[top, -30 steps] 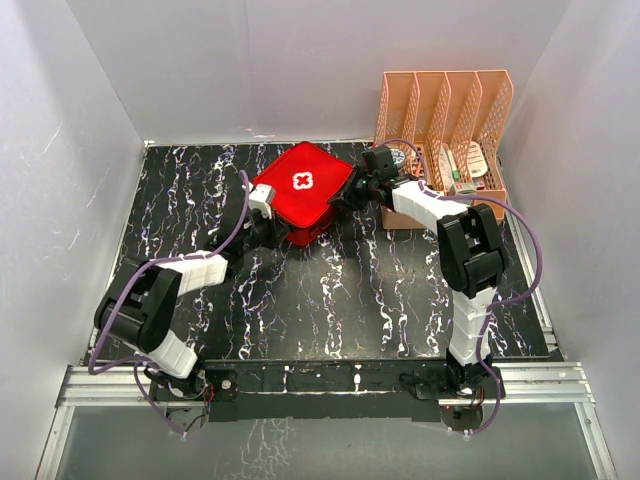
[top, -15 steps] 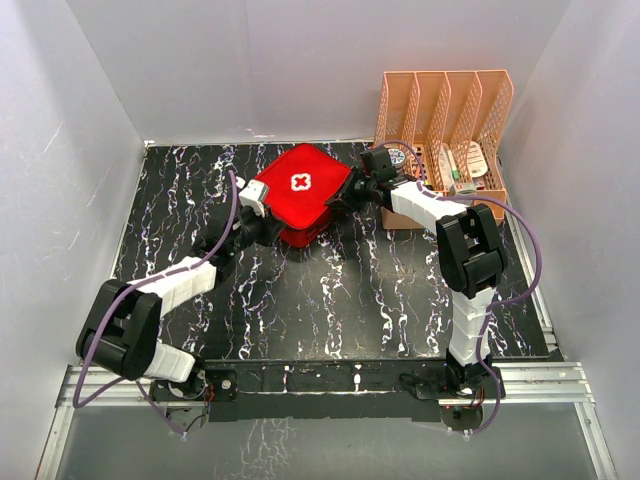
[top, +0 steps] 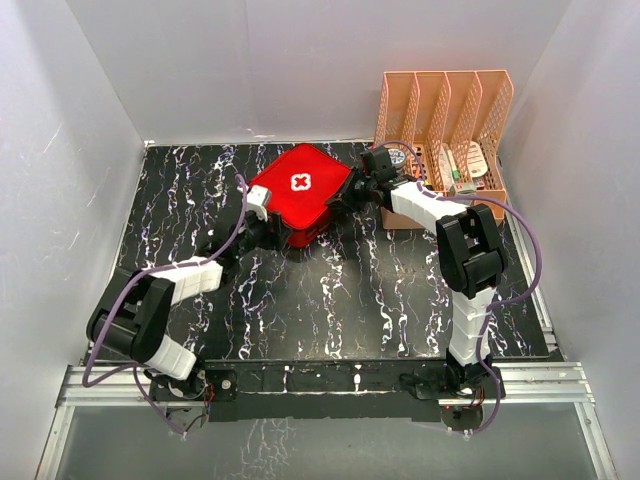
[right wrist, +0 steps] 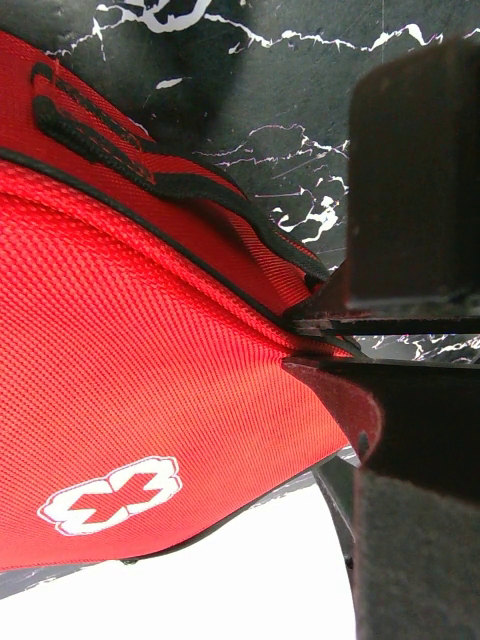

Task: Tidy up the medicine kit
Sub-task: Zip the medicine pouch at the center of the board.

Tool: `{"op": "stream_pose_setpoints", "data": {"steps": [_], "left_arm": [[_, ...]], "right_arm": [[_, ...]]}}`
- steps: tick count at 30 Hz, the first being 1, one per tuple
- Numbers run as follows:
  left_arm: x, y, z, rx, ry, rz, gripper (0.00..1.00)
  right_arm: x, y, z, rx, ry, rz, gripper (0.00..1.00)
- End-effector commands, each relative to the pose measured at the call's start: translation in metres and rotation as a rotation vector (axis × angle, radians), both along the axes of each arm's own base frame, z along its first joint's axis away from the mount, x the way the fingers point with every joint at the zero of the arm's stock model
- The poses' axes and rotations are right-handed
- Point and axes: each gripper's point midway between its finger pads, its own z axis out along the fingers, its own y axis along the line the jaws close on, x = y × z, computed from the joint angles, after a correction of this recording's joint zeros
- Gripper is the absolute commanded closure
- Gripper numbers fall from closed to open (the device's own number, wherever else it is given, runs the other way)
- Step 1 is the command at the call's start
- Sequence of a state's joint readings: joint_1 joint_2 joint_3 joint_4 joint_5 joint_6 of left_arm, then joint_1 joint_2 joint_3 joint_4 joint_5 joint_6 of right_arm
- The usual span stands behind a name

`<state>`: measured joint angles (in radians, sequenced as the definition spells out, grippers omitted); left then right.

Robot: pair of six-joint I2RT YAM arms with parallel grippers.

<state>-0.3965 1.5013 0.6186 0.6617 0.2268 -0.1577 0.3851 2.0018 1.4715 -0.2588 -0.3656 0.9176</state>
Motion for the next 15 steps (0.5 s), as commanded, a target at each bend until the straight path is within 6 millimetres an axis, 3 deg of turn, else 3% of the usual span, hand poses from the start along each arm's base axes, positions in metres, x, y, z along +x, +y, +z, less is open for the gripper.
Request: {"op": "stream_pose_setpoints", "data": {"steps": [1, 15], "left_arm": [[0.0067, -0.0042, 0.0104, -0.004, -0.085, 0.005, 0.44], [0.0148, -0.0118, 0.0013, 0.001, -0.126, -0.013, 0.55]], "right_arm": [[-0.0106, 0.0151, 0.0124, 0.029, -0.030, 0.077, 1.00], [-0.0093, 0.0163, 0.0096, 0.024, -0.020, 0.083, 1.00]]}}
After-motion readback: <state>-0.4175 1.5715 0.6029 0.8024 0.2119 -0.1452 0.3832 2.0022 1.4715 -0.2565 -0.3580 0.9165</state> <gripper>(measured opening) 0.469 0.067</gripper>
